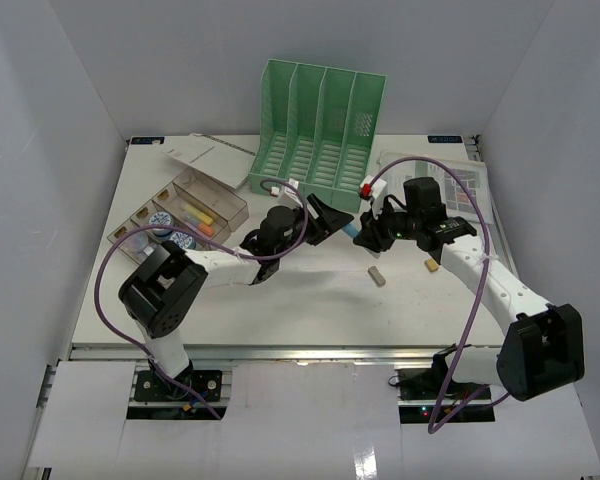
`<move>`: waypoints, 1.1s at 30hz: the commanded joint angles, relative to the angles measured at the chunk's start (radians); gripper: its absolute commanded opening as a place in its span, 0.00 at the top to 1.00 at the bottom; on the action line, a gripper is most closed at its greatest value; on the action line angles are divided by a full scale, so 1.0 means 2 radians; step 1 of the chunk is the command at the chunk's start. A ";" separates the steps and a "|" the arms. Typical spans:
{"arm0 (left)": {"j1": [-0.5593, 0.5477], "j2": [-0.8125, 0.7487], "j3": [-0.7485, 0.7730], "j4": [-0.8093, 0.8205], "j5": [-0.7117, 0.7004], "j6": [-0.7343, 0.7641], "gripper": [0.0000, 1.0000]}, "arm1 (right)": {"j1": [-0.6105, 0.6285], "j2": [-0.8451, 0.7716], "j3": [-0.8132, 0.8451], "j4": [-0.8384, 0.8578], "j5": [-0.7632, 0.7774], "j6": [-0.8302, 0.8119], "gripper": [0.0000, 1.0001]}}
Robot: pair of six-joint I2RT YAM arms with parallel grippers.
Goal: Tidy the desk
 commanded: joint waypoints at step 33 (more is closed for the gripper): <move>0.152 -0.213 -0.084 -0.235 0.034 0.157 0.92 | -0.106 0.031 0.059 -0.064 -0.207 -0.084 0.10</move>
